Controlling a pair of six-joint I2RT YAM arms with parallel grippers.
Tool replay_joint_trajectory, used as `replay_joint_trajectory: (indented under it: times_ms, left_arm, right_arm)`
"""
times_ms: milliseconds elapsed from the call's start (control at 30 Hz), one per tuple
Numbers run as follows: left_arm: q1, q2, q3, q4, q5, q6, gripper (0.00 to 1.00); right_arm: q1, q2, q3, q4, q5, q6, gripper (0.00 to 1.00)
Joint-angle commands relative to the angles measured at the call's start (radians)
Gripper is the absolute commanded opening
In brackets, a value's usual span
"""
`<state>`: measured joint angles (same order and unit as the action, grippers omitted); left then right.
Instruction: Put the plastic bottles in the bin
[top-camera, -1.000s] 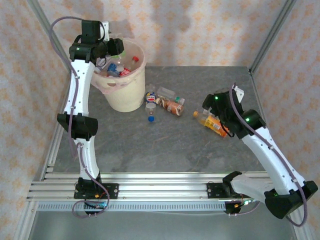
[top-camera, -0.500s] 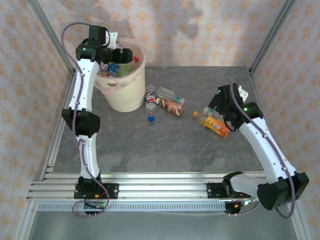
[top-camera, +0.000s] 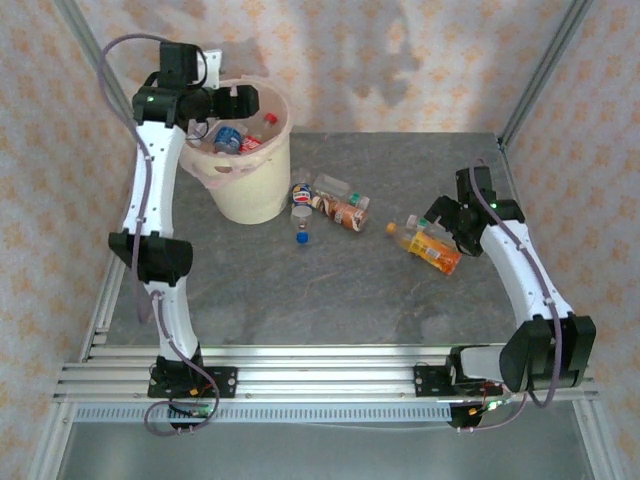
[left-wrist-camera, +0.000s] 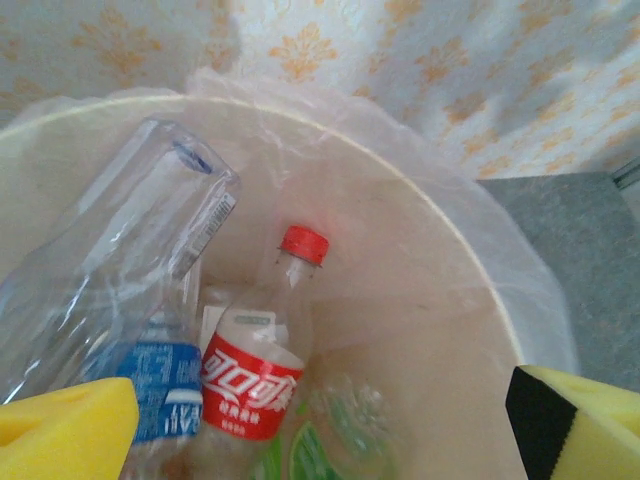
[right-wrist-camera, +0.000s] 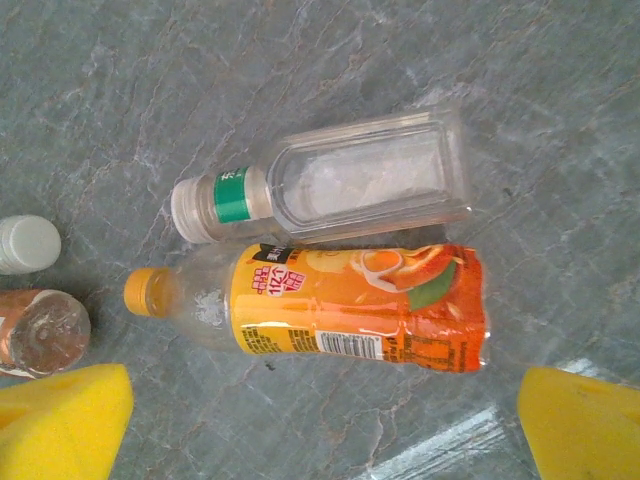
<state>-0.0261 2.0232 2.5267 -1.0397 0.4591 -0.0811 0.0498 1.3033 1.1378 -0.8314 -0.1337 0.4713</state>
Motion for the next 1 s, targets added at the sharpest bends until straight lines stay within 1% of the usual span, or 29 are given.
replay_joint_trajectory:
  times_ms: [0,200,333,500,600,767,967]
  left_arm:
    - [-0.005,-0.162,-0.089,0.055,-0.019,-0.041,1.0]
    - [-0.014,-0.404,-0.411,0.198,-0.018,-0.102,1.0]
    - [-0.028,-0.556,-0.632,0.309,-0.009,-0.155,1.0]
    - [-0.046,-0.72,-0.845,0.417,-0.045,-0.214,1.0]
    - [-0.049,-0.779,-0.907,0.429,-0.071,-0.23,1.0]
    - [-0.054,-0.839,-0.963,0.431,-0.083,-0.248,1.0]
    - [-0.058,-0.853,-0.985,0.426,-0.081,-0.258,1.0]
  right_arm:
    - [-0.019,0.031,-0.01,0.06,-0.094,-0.051,0.99]
    - [-0.021,0.09,-0.036,0.124,-0.137,-0.108,0.99]
    - [-0.021,0.11,-0.06,0.17,-0.132,-0.138,0.99]
    - [-0.021,0.123,-0.08,0.216,-0.116,-0.195,0.99]
    - [-0.021,0.126,-0.091,0.235,-0.109,-0.227,0.99]
    - [-0.021,0.141,-0.109,0.253,-0.109,-0.254,0.99]
    - [-0.021,0.159,-0.139,0.276,-0.13,-0.254,1.0]
